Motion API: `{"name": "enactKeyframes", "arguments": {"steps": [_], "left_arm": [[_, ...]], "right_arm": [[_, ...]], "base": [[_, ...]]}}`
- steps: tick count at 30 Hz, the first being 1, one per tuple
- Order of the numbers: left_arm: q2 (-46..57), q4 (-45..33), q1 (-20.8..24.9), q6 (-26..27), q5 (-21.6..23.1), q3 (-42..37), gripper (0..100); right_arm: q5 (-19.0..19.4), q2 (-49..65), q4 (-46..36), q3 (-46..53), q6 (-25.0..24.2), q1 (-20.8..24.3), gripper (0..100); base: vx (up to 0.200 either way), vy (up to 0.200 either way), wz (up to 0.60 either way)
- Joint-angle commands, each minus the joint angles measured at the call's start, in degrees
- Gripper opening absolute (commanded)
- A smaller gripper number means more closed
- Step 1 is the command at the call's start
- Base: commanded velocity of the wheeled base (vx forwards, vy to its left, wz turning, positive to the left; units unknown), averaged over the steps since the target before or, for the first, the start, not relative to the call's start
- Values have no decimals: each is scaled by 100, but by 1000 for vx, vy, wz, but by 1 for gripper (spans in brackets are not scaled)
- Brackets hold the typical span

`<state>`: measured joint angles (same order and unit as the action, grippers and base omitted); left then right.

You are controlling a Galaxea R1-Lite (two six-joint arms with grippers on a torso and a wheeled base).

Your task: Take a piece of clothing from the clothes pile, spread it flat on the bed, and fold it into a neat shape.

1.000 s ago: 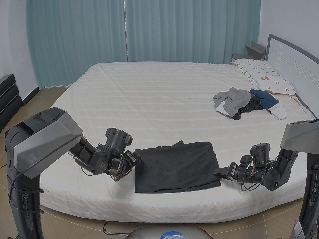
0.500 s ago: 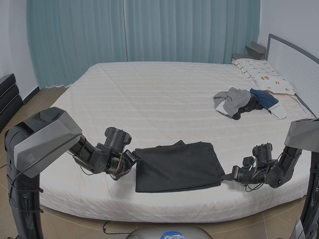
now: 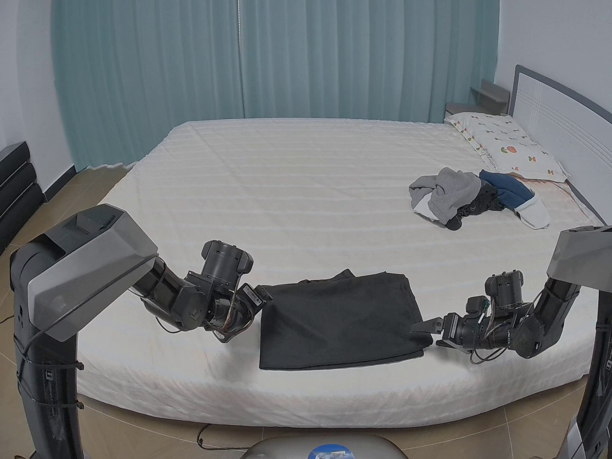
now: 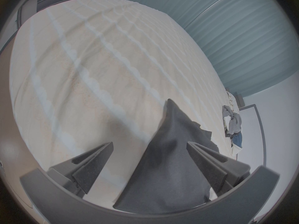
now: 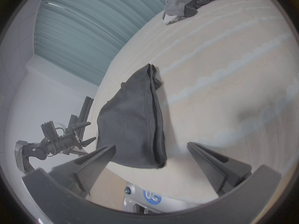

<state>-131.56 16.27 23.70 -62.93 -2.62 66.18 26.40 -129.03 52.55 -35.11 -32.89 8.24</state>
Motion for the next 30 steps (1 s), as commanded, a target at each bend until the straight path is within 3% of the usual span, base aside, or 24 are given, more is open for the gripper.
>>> {"name": "enactKeyframes", "arguments": {"steps": [1,7,11,23,30], "left_arm": [[-282,-28,12,17,-19,387,100],[-291,-63,3,9,-54,422,100],[-238,-45,-6,-9,-63,422,100],[-256,-54,-76,-18,-2,457,100],[-291,-63,-23,9,-19,475,100]], "right_arm": [[-127,-88,18,-312,-244,-24,100],[-197,-132,18,-638,-859,-24,100],[-188,-132,18,-673,-930,-33,100],[-303,-351,27,-901,-982,-7,100],[-434,-510,27,-1200,-1334,64,100]], "base": [[0,0,0],[0,0,0],[0,0,0],[200,0,0],[0,0,0]]}}
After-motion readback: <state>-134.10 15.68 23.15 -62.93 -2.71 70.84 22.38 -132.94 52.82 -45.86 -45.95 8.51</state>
